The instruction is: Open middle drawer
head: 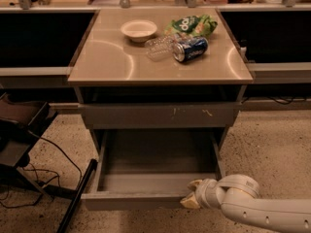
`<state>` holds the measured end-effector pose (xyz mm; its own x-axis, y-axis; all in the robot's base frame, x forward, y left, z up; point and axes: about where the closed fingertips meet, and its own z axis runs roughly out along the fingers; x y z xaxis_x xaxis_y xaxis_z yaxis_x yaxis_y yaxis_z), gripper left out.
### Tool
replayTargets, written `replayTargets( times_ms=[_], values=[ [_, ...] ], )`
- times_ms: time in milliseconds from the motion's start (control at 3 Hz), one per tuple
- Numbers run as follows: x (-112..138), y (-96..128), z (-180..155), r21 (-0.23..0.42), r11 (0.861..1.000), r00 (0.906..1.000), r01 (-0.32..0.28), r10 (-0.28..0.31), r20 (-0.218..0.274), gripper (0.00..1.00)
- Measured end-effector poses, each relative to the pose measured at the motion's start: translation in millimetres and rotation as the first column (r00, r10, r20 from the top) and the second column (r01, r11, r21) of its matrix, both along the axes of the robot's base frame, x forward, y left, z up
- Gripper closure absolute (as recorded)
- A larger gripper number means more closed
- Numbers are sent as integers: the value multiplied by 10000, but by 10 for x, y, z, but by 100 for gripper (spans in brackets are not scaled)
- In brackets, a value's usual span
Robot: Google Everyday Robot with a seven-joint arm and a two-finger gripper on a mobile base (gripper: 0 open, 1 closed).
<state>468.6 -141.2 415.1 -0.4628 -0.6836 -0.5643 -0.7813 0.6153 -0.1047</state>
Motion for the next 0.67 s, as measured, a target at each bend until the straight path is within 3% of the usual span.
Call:
replayTargets(
  times_ms=[667],
  values=[
    [-46,-31,35,47,9999,9999,154,-154,16,100]
  ],
)
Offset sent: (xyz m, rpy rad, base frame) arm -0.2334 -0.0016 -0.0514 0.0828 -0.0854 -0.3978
